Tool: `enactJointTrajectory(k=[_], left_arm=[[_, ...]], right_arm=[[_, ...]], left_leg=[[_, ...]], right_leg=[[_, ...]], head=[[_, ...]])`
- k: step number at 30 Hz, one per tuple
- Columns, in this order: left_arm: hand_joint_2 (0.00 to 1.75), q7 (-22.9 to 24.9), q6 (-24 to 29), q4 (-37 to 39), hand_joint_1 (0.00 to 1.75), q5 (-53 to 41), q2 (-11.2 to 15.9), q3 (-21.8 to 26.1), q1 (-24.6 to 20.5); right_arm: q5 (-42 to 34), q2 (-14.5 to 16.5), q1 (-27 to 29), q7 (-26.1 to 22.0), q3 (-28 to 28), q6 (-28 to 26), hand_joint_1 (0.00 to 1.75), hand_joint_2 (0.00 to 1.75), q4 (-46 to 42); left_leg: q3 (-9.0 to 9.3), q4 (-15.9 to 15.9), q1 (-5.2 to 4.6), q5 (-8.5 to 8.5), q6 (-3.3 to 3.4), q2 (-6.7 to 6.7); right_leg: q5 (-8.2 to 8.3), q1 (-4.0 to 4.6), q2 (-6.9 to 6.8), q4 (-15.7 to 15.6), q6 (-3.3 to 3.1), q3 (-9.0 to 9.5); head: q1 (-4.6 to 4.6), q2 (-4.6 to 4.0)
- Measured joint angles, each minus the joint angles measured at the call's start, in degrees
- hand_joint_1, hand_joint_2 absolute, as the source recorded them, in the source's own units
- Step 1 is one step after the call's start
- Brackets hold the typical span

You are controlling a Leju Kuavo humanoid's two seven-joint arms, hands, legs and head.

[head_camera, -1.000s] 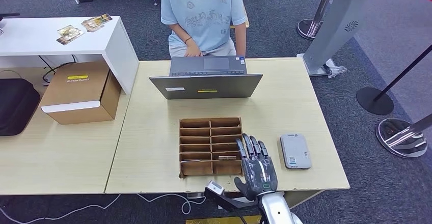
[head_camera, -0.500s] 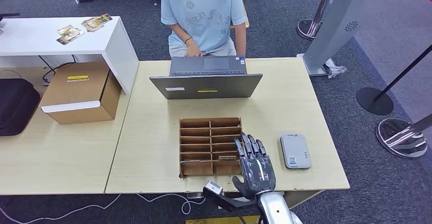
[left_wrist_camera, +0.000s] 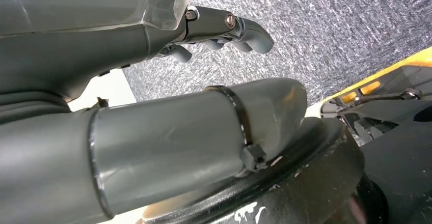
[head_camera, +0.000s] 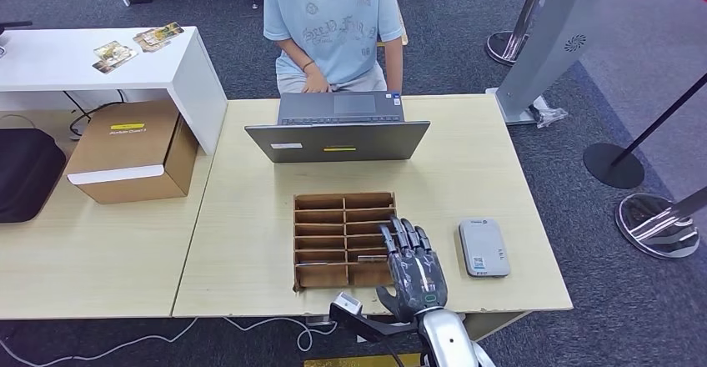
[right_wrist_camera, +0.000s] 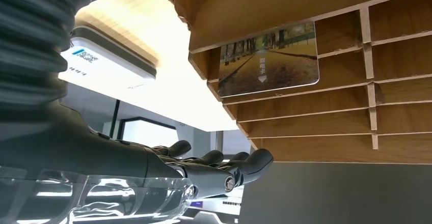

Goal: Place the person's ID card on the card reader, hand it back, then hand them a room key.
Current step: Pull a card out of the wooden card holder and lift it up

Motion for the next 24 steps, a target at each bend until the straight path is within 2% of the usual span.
enactJointTrajectory(k=[24], left_arm=[[0.00, -0.45, 0.02, 0.00, 0.00, 0.65, 0.00, -0.23, 0.07]], right_arm=[[-1.76, 0.10, -4.03, -1.35, 2.30, -1.44, 0.00, 1.75, 3.31]], left_leg=[[0.00, 0.00, 0.00, 0.01, 0.00, 0.00]], right_leg=[[0.00, 0.00, 0.00, 0.01, 0.00, 0.00]], head=[[0.00, 0.00]])
